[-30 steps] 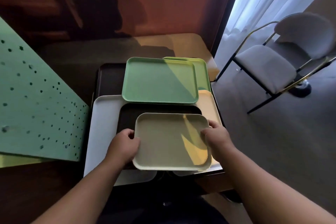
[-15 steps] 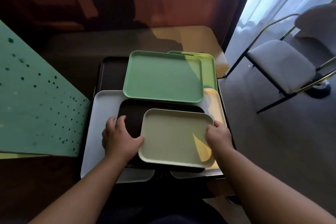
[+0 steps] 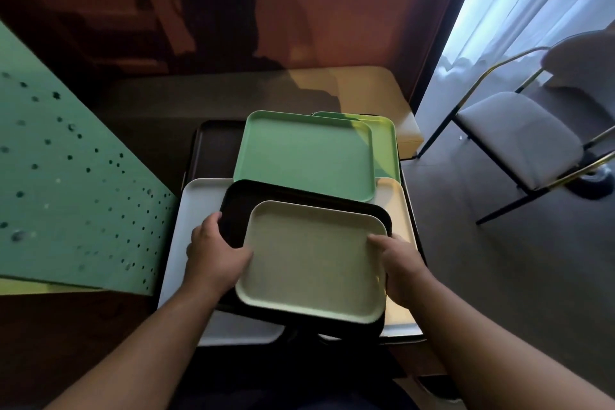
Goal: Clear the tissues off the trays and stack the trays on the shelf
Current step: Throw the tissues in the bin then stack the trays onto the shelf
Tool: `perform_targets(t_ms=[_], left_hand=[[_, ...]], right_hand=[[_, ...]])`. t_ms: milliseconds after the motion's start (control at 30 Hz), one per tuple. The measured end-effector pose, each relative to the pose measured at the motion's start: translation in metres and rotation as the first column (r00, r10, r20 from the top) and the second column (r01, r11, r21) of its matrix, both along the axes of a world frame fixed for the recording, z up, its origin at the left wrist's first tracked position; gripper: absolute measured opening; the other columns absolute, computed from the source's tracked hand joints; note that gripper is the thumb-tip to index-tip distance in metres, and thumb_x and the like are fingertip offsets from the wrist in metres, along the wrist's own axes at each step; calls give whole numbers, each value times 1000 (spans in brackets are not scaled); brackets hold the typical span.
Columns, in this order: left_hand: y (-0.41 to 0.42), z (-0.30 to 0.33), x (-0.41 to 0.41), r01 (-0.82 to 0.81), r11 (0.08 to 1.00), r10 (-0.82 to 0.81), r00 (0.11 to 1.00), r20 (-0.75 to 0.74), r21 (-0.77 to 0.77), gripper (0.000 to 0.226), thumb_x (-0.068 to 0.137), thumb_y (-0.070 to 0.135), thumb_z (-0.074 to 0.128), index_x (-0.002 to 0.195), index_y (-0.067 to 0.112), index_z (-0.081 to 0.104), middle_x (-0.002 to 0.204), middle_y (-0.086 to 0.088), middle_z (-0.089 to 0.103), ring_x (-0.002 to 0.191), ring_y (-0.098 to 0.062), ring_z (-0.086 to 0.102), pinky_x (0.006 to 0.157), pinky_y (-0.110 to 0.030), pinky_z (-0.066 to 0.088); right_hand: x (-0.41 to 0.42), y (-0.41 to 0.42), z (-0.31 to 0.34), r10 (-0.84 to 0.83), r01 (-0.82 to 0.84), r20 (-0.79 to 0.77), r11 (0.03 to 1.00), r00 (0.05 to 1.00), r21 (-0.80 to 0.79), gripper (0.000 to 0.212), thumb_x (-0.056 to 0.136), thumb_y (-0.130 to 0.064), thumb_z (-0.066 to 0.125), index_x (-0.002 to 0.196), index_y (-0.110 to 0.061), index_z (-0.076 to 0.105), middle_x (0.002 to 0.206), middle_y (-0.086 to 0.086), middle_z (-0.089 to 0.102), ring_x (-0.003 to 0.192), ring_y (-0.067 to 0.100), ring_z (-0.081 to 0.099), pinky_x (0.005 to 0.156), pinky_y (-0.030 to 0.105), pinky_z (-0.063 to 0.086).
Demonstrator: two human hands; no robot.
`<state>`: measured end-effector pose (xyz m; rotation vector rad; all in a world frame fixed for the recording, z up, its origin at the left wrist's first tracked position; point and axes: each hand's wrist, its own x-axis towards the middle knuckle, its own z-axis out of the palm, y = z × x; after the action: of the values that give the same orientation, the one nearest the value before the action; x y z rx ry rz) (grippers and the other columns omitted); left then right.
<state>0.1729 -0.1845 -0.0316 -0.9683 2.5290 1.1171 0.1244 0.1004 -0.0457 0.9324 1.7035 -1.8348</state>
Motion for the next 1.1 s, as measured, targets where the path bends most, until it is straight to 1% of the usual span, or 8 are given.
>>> perform_targets(t_ms=[133,233,333,433,533,767,933,1100], left_hand=[[-15,36,-24,-45,992,65,981,-183,114,95,71,31,82,153,18,35,146,-8,52,128,-29,54,106,-46,46],[-31,56,-40,-256,934,322,906,-275,249,84,79,41,80,148,14,41,130,-3,59,115,-25,59,92,-41,50],[-22,67,-41,-366,602,592,801,-88,710,51,83,49,73,119,16,59,114,-7,62,100,-28,64,82,-45,54],[25,64,-32,-239,389,486,874,23,890,26,90,38,70,105,18,66,102,-8,74,91,-26,71,92,-47,54],[46,52,-38,-272,386,555,831,14,881,59,76,29,85,126,8,62,112,-17,76,96,-34,75,91,-56,57],[10,24,-68,-404,510,664,746,-49,759,32,85,14,77,114,11,63,109,-18,74,91,-35,73,83,-53,60],[-15,10,-83,-354,584,639,756,-144,731,24,89,13,72,111,14,64,109,-17,73,93,-35,72,84,-53,59],[-19,0,-91,-351,574,634,762,-131,740,18,91,14,69,108,17,65,105,-15,73,90,-34,71,82,-52,59]], right_hand=[[-7,-1,18,-84,79,-54,993,995,-93,19,101,-12,55,115,-5,67,88,17,79,73,33,75,63,43,63],[-18,-7,30,-228,208,-91,960,970,-186,26,102,-15,56,124,-4,65,104,21,78,90,38,76,75,52,63],[-26,-29,40,-369,330,-115,907,922,-263,26,103,-17,54,126,-7,62,109,18,77,93,37,77,74,50,63],[-26,-63,47,-442,381,-130,863,888,-331,26,103,-16,56,128,-9,61,114,15,76,99,34,76,86,50,62],[-23,-88,50,-436,367,-135,859,890,-356,15,103,-9,56,115,-16,61,121,14,72,110,34,71,100,53,55],[-23,-86,44,-7,-47,-173,950,985,-309,27,100,-24,64,126,-19,60,120,8,75,108,27,73,87,42,59],[-79,-41,14,46,-16,-179,987,983,163,33,102,-43,53,115,-14,64,107,9,67,94,24,62,83,39,48],[-142,-21,-12,339,-264,35,659,940,704,53,92,-33,57,141,-15,52,133,13,59,118,33,57,101,44,49]])
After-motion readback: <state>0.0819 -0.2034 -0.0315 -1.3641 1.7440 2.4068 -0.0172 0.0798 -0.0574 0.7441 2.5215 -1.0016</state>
